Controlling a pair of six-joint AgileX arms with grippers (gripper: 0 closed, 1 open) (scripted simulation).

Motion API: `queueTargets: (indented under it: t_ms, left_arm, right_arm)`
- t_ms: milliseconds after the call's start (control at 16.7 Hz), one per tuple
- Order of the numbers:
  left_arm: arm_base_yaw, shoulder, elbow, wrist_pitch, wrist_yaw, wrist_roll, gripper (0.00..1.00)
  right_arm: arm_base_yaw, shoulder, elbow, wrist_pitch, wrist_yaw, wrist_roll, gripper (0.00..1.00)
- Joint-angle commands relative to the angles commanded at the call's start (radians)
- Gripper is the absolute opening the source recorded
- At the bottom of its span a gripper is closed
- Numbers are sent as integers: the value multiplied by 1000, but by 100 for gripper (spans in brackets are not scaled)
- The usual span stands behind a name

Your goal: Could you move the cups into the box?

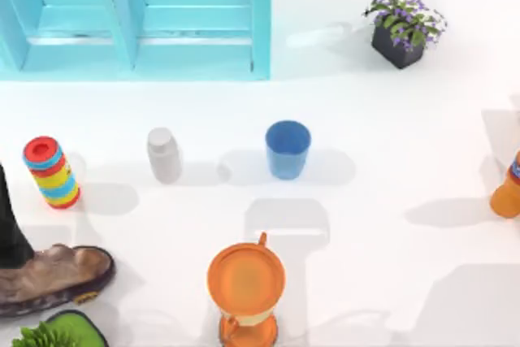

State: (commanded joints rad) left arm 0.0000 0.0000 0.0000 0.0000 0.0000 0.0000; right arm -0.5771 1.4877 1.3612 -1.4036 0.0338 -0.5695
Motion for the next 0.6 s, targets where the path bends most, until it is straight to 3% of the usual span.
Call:
queueTargets:
  t_ms: [600]
  left_arm:
    - [0,0,0,0,0,0,100]
  right_arm:
    - [3,1,-101,92,-1,4,0]
